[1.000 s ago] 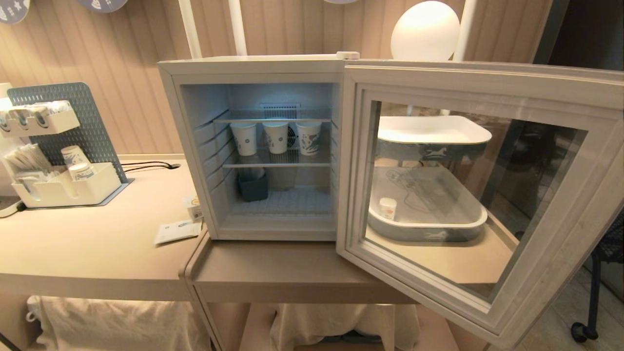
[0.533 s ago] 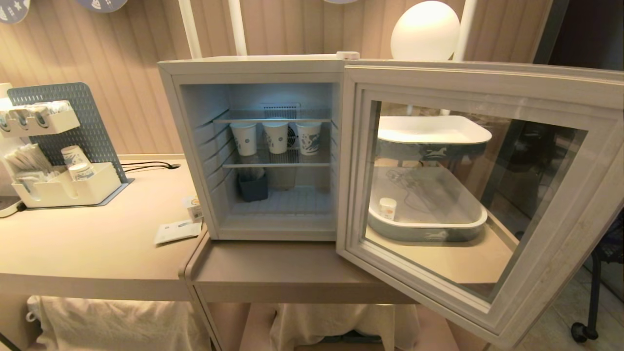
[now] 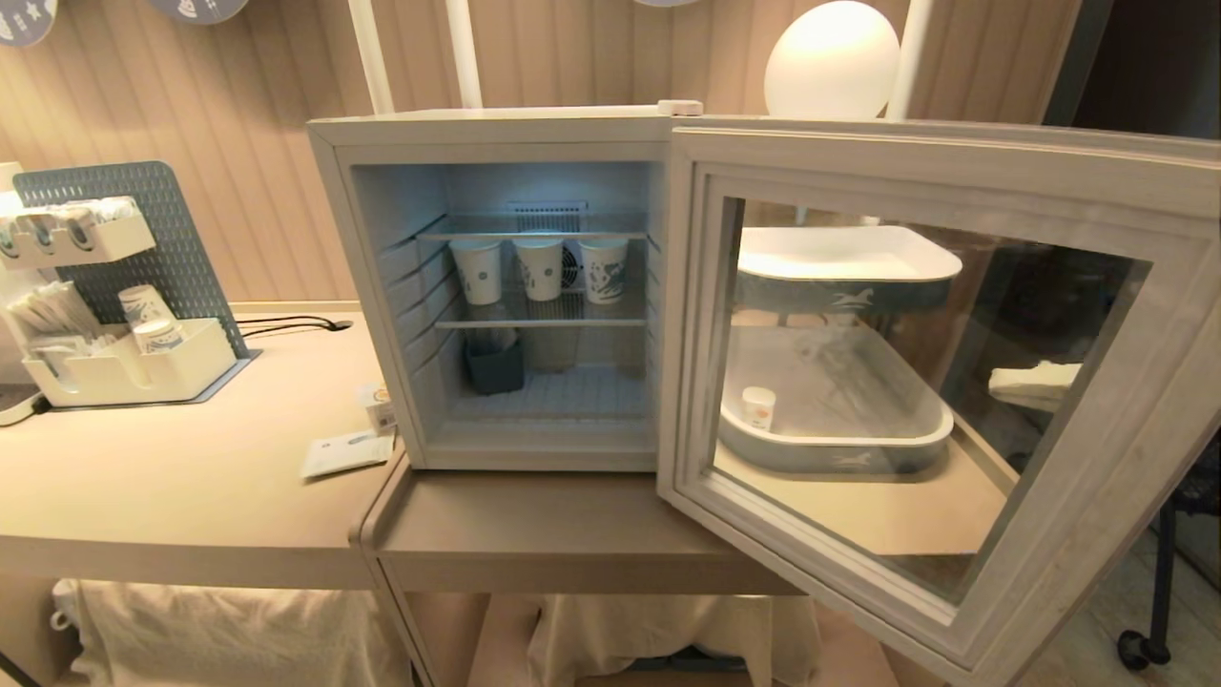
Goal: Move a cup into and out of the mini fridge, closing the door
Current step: Close the freezer door
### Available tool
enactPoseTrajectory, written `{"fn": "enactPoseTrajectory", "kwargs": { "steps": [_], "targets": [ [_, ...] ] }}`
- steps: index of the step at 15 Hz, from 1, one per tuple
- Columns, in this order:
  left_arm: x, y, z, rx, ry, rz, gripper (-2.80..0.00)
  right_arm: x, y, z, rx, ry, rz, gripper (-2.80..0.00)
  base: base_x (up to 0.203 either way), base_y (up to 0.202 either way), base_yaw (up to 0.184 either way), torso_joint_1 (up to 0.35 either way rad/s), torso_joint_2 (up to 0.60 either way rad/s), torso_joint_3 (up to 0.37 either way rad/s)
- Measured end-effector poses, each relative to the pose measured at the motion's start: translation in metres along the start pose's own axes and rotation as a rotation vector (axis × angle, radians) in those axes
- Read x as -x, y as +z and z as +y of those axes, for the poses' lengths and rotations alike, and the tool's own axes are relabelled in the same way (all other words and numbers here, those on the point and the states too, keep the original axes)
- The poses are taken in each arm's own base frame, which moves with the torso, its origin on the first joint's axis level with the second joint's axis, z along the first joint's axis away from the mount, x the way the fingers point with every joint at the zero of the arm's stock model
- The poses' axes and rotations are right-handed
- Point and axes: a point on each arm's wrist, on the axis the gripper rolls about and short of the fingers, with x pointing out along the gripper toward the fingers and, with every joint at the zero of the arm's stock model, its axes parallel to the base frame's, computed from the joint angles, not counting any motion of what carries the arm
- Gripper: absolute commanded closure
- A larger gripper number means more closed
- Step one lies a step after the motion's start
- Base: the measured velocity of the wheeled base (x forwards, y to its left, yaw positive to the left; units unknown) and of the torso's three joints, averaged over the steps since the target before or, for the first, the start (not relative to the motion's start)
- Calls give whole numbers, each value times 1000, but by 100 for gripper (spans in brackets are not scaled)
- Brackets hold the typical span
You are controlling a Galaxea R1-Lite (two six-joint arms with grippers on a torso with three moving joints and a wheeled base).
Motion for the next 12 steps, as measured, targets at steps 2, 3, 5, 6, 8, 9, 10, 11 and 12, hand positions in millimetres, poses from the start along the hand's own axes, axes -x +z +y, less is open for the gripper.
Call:
{"fn": "enactPoseTrajectory", "kwargs": {
  "steps": [2,3,5,6,8,9,10,11,12],
  "targets": [
    [0,0,0,0,0,0,0,-10,-20,24,41,15,48,0,0,0,0,0,0,0],
    [0,0,0,0,0,0,0,-14,-32,37,61,25,74,0,0,0,0,0,0,0],
    [0,0,0,0,1,0,0,-21,-56,62,106,36,116,0,0,0,0,0,0,0],
    [0,0,0,0,0,0,0,-24,-69,75,128,47,138,0,0,0,0,0,0,0],
    [0,0,0,0,1,0,0,-30,-94,100,182,71,181,0,0,0,0,0,0,0],
    [0,0,0,0,1,0,0,-35,-107,112,220,84,195,0,0,0,0,0,0,0],
    [0,0,0,0,0,1,0,-40,-120,124,261,99,199,0,0,0,0,0,0,0],
    [0,0,0,0,0,0,0,-47,-131,136,306,108,183,0,0,0,0,0,0,0],
    [0,0,0,0,0,0,0,-56,-139,145,344,104,143,0,0,0,0,0,0,0]
  ]
}}
